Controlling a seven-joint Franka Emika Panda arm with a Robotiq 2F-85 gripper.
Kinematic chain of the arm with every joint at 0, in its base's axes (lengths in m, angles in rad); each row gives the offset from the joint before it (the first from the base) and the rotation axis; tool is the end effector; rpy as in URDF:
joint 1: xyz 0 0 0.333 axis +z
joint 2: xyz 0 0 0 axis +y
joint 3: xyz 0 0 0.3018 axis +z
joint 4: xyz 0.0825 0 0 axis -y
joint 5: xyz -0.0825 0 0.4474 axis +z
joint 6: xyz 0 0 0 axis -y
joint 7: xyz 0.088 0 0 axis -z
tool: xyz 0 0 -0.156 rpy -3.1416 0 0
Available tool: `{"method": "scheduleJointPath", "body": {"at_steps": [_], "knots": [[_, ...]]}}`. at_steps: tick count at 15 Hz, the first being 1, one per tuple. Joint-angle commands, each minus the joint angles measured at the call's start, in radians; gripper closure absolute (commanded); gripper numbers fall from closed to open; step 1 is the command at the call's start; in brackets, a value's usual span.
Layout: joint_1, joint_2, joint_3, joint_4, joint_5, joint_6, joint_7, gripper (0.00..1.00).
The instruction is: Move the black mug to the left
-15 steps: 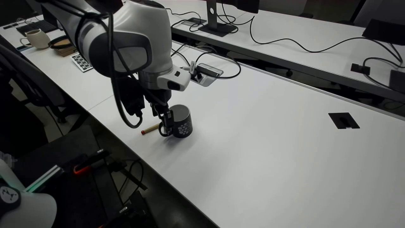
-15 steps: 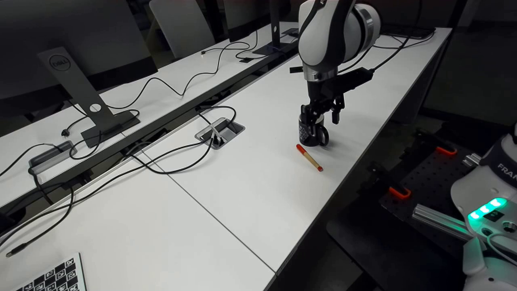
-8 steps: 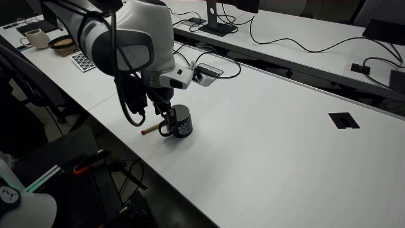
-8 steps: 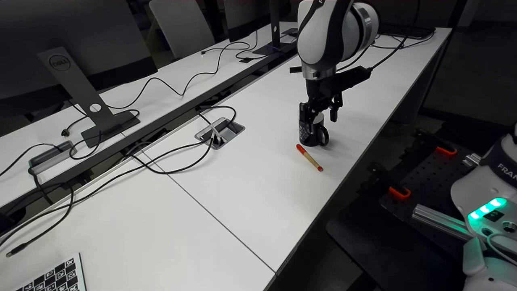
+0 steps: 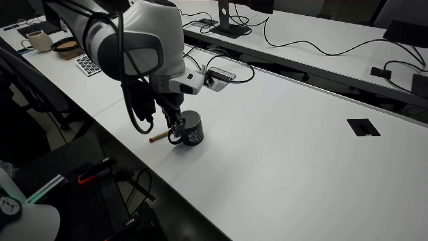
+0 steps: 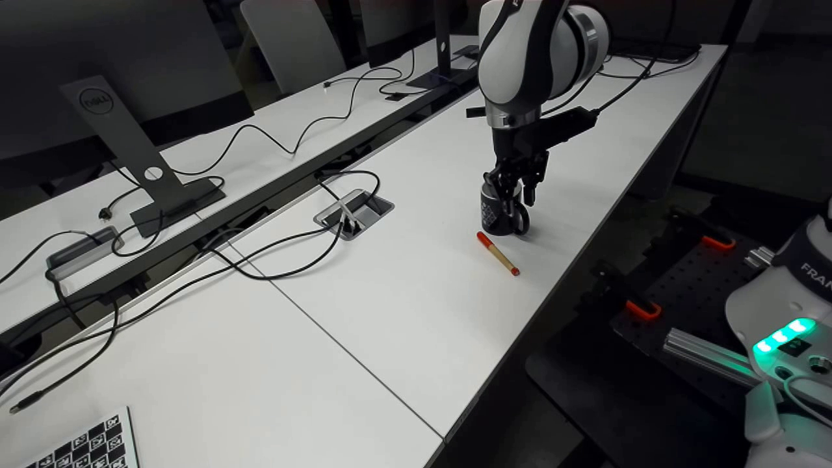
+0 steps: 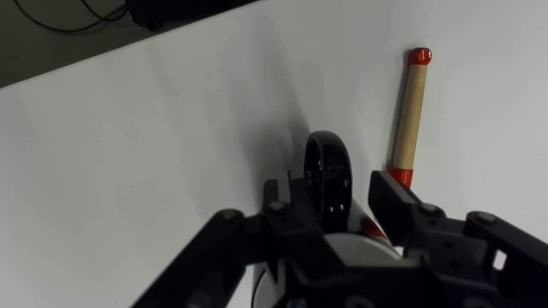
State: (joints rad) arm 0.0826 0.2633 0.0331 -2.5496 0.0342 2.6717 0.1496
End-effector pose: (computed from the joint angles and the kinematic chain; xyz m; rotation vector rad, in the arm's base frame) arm 0.4427 0.0532 0.0393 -3.1288 0.1033 0.2240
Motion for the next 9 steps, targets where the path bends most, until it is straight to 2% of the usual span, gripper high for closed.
{"method": "scheduleJointPath", "body": {"at_steps": [1, 4, 6, 9], "knots": [[0.008, 0.017, -0.01, 0.012, -0.016, 0.015, 0.023, 0.79], [0.008, 0.018, -0.01, 0.012, -0.016, 0.014, 0.026, 1.0], [0.009, 0.018, -0.011, 0.013, -0.018, 0.013, 0.028, 0.96], [0.01, 0.018, -0.012, 0.013, -0.021, 0.012, 0.029, 0.96]]}}
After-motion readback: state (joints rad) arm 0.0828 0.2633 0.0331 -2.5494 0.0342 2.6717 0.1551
